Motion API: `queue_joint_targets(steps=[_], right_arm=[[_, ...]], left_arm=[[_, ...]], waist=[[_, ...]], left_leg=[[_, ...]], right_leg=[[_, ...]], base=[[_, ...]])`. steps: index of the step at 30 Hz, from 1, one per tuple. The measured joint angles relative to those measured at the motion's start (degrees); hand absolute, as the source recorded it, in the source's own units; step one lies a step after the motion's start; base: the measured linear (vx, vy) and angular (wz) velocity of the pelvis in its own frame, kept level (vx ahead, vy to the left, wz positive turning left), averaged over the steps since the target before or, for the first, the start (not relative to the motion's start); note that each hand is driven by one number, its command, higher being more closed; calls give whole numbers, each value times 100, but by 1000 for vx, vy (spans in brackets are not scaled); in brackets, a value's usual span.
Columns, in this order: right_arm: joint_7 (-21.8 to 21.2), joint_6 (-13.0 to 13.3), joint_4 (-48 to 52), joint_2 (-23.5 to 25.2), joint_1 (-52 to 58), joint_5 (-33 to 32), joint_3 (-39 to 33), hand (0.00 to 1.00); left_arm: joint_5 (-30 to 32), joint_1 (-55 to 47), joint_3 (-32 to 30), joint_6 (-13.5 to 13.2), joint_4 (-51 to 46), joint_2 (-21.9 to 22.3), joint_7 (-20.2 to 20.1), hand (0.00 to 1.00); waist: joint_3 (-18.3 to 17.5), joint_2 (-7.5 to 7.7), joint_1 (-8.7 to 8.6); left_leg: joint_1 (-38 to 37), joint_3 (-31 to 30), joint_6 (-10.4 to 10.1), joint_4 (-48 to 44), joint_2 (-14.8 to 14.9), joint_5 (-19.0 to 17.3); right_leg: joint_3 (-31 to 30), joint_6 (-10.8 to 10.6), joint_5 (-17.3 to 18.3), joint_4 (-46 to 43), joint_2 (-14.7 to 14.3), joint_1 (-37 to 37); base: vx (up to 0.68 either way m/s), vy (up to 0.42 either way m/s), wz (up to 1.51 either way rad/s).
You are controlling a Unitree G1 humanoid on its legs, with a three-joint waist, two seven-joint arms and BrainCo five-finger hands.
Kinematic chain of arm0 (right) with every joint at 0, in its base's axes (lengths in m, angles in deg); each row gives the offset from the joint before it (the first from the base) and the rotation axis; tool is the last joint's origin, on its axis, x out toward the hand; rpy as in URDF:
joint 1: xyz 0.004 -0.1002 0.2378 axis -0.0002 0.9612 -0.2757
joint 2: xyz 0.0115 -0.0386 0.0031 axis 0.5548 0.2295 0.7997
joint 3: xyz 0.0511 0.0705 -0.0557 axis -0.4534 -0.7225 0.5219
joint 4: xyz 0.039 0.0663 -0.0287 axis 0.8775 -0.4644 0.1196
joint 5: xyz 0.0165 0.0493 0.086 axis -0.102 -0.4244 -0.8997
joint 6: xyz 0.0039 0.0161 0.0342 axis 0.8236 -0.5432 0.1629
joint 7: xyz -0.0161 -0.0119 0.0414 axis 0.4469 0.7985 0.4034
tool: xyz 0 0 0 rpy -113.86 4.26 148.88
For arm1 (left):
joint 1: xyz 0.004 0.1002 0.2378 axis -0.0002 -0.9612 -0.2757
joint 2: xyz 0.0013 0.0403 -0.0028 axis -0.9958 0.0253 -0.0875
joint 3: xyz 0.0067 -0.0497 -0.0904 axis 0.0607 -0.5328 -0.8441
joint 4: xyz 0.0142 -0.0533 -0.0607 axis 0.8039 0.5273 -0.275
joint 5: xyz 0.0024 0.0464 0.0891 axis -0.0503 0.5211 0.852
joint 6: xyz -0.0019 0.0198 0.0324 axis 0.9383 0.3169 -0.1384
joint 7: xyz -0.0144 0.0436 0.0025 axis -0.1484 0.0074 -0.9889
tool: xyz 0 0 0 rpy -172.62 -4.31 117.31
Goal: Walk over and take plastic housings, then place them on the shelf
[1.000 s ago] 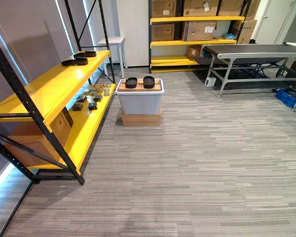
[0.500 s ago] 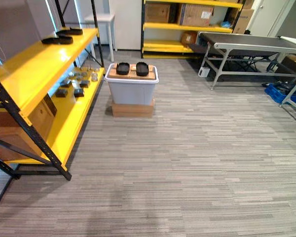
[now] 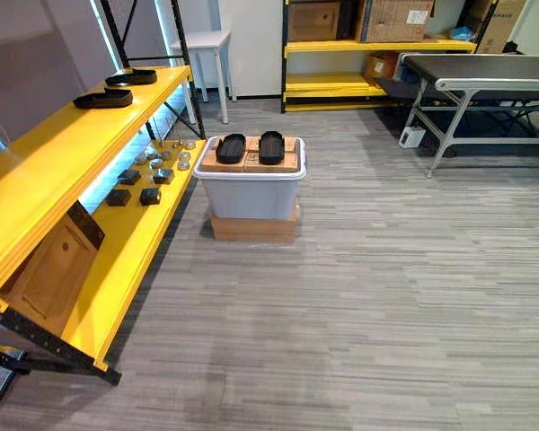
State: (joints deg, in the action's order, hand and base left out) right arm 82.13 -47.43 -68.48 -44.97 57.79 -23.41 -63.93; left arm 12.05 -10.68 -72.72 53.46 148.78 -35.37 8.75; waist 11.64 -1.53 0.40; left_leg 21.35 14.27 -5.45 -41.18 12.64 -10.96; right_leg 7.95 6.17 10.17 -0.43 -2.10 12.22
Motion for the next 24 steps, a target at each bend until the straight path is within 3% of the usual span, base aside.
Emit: queue_joint_targets(steps=[2, 3, 4, 5, 6, 7, 8, 9, 10, 11, 12, 13, 15, 16, 17, 18, 19, 20, 21, 22, 24], right_arm=[[8, 39, 0, -177, -244, 2, 178, 0], [33, 43, -11, -189, -329, 3, 250, 0], [53, 45, -9, -177, -312, 4, 336, 0], [45, 63, -9, -180, -293, 5, 428, 0], [49, 85, -84, -182, -303, 6, 403, 0], [62, 97, -173, -161, -300, 6, 392, 0], [71, 98, -233, -130, -288, 5, 391, 0], [67, 102, -240, -39, -188, 6, 403, 0], [60, 104, -303, -2, -143, 26, 409, 0], [57, 104, -309, 9, -110, 35, 420, 0], [45, 106, -300, 30, -56, 115, 429, 0], [28, 108, -300, 31, -4, 194, 429, 0], [3, 108, -297, 41, 103, 223, 424, 0], [4, 107, -289, 29, 179, 224, 412, 0], [4, 107, -284, 33, 296, 224, 409, 0], [4, 104, -302, 14, 413, 225, 393, 0], [2, 97, -334, -27, 484, 236, 275, 0], [-6, 103, -328, 3, 461, 240, 156, 0], [-31, 106, -311, 55, 461, 240, -96, 0], [-31, 93, -321, 84, 481, 240, -224, 0], [-58, 77, -157, 229, 701, 245, -259, 0]], left_arm=[[1, -218, 256, 12, 3, 44, -1, 0], [3, -349, 402, 38, 34, 16, 9, 0], [9, -413, 430, 47, 41, -37, 7, 0], [14, -432, 419, 72, 70, -85, 7, 0], [13, -342, 421, 61, 145, -138, 9, 0], [12, -270, 432, 57, 230, -214, 5, 0], [11, -215, 482, 65, 260, -246, 11, 0], [9, -153, 591, 75, 267, -300, 16, 0], [7, -81, 730, 99, 250, -338, 20, 0], [7, -72, 799, 97, 215, -328, 20, 0], [5, 17, 888, 91, 218, -326, 19, 0], [2, 166, 890, 96, 225, -307, 20, 0], [2, 427, 919, 87, 224, -317, 12, 0], [2, 554, 1005, 83, 222, -316, 14, 0], [4, 632, 1055, 58, 204, -328, 2, 0], [4, 649, 1042, 23, 210, -271, 7, 0], [4, 638, 1025, 20, 282, -110, 9, 0], [10, 593, 958, 15, 294, -69, -9, 0], [11, 548, 769, 21, 397, 0, -1, 0], [11, 496, 659, 22, 387, 48, 0, 0], [5, 284, 99, 21, 208, 300, -1, 0]], waist=[[-12, -91, 92], [-74, -6, 259], [-153, 97, 312], [-250, 181, 270], [-239, 220, 234], [-224, 253, 138], [-183, 318, 64], [-133, 343, 12], [-75, 330, -35], [-61, 299, -84], [-8, 188, -165], [40, 87, -241], [41, 64, -320], [43, 61, -377], [19, 112, -484], [16, 104, -576], [-14, -82, -547], [-46, -126, -485], [-33, -127, -480], [-40, -139, -482], [-79, -206, -527]], left_leg=[[288, -190, 47, 1995, -304, 326], [402, -274, 87, 1931, -405, 819], [365, -335, 284, 1843, -536, 950], [296, -547, 741, 1811, -764, 1262], [196, -618, 890, 1800, -891, 1383], [-28, -637, 880, 1833, -1008, 1255], [-336, -675, 905, 1954, -1109, 1106], [-829, -762, 940, 2177, -1180, 941], [-1460, -850, 957, 2501, -1208, 837], [-1797, -920, 959, 2683, -1206, 798], [-2402, -1076, 937, 3033, -1139, 733], [-2929, -1149, 901, 3370, -959, 641], [-3360, -1150, 813, 3606, -757, 568], [-3477, -1153, 722, 3659, -673, 510], [-3644, -1129, 567, 3728, -625, 400], [-3848, -1095, 446, 3798, -567, 297], [-4062, -956, 407, 3837, -341, 282], [-4055, -898, 365, 3775, -316, 415], [-4080, -958, 108, 3489, -268, 624], [-4065, -972, -23, 3255, -225, 720], [-3352, -1176, -173, 1342, 87, 1204]], right_leg=[[-282, -170, 208, 138, 6, 280], [-481, -357, 354, 203, 115, 471], [-579, -482, 417, 153, 232, 518], [-612, -603, 483, -338, 389, 444], [-621, -765, 526, -1095, 482, 179], [-617, -966, 423, -1955, 559, -75], [-633, -1598, 60, -2991, 646, -401], [-674, -2163, -620, -4391, 739, -927], [-420, -2073, -523, -5462, 950, -1348], [-145, -1944, -442, -5746, 1097, -1500], [356, -1479, -184, -5882, 1264, -1757], [669, -1164, 133, -5463, 1231, -2024], [882, -1127, 313, -4240, 1139, -2579], [883, -1101, 233, -3432, 1084, -2791], [815, -1140, -250, -1942, 1066, -2873], [752, -1078, -1128, -1535, 1067, -2858], [702, -694, -1110, -1736, 801, -2844], [606, -552, -959, -1971, 747, -2901], [571, -435, -556, -2407, 732, -2897], [590, -373, -386, -2511, 715, -2820], [773, -298, 7, -2268, 509, -2210]], base=[[505, 119, -89], [561, 176, -101], [814, 235, -76], [745, 210, -21], [917, 243, 18], [612, 162, 41], [765, 162, 48], [733, 103, 46], [710, 72, 37], [673, 20, 41], [796, -36, 41], [784, -65, 41], [623, -134, 44], [626, -226, 74], [661, -315, 83], [842, -407, 58], [720, -346, 0], [708, -352, -36], [524, -287, -29], [619, -356, -6], [547, -295, 20]])
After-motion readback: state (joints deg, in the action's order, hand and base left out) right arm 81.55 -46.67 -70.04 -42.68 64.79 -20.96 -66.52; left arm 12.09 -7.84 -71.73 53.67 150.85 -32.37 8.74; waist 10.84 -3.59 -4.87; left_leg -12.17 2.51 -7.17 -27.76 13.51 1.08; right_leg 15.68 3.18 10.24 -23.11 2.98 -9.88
